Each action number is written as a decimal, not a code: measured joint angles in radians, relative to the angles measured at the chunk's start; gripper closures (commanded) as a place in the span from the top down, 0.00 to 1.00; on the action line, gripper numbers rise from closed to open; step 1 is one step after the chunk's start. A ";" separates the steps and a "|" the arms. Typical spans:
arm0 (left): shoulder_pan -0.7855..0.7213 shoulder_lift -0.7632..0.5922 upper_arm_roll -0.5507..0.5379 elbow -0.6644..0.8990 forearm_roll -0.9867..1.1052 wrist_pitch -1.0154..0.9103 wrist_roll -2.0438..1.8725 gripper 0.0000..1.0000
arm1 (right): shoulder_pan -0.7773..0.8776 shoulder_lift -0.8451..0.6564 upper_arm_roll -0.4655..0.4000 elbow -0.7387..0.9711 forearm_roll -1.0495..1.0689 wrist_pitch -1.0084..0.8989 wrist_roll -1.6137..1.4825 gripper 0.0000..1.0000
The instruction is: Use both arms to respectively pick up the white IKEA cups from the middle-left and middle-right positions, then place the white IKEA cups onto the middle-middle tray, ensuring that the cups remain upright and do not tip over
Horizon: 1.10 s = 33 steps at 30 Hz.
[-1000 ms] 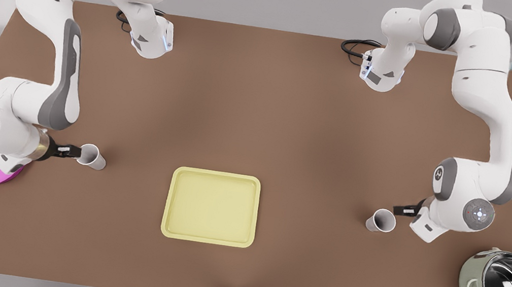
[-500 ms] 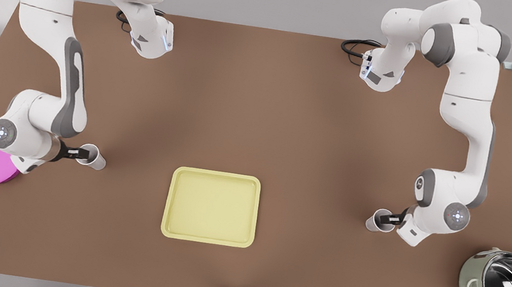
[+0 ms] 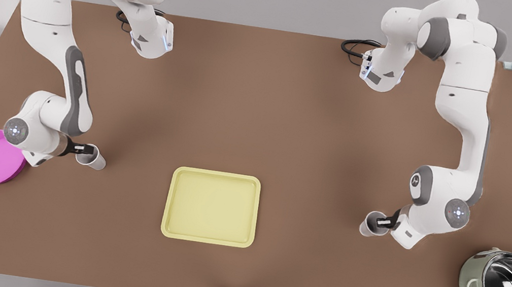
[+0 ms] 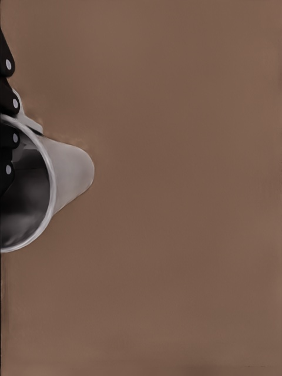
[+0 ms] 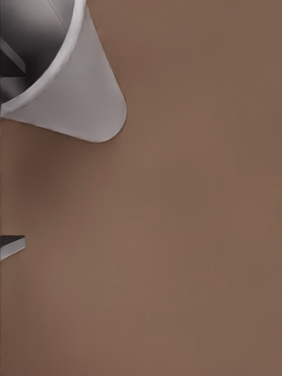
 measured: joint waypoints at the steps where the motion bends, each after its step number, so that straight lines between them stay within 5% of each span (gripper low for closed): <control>1: -0.055 0.000 -0.001 0.026 0.000 -0.009 -0.028 0.21 | 0.001 0.001 0.000 -0.001 0.001 0.007 -0.001 0.89; 3: -0.166 0.014 -0.004 0.084 0.000 -0.023 -0.098 0.21 | 0.001 0.003 0.001 -0.002 0.003 0.017 -0.005 0.43; 4: -0.203 0.028 -0.014 0.119 0.000 -0.029 -0.139 0.21 | 0.002 0.003 0.001 -0.002 0.004 0.021 -0.008 0.27; 5: -0.240 0.048 -0.022 0.154 0.000 -0.033 -0.181 0.21 | 0.002 0.003 0.002 -0.001 0.006 0.024 -0.012 0.21; 12: -0.447 0.266 -0.058 0.471 0.004 -0.047 -0.494 0.21 | 0.011 -0.006 0.032 0.019 0.013 0.030 -0.038 0.21; 17: -0.501 0.345 -0.071 0.496 0.004 0.002 -0.680 0.21 | 0.030 -0.010 0.187 0.140 0.011 0.025 -0.037 0.21; 21: -0.507 0.375 -0.073 0.493 0.005 0.028 -0.795 0.21 | 0.159 0.084 0.216 0.298 0.043 0.020 -0.011 0.21; 22: -0.507 0.378 -0.073 0.493 0.005 0.033 -0.820 0.27 | 0.202 0.102 0.217 0.324 0.055 0.019 0.002 0.21; 23: -0.507 0.381 -0.073 0.493 0.004 0.039 -0.843 0.53 | 0.253 0.128 0.217 0.362 0.065 0.019 0.021 0.21; 24: -0.507 0.384 -0.073 0.492 0.001 0.046 -0.863 0.97 | 0.301 0.155 0.218 0.403 0.071 0.018 0.042 0.21; 33: -0.501 0.361 -0.071 0.491 0.000 0.054 -0.985 1.00 | 0.397 0.254 0.239 0.490 0.101 -0.017 0.205 0.21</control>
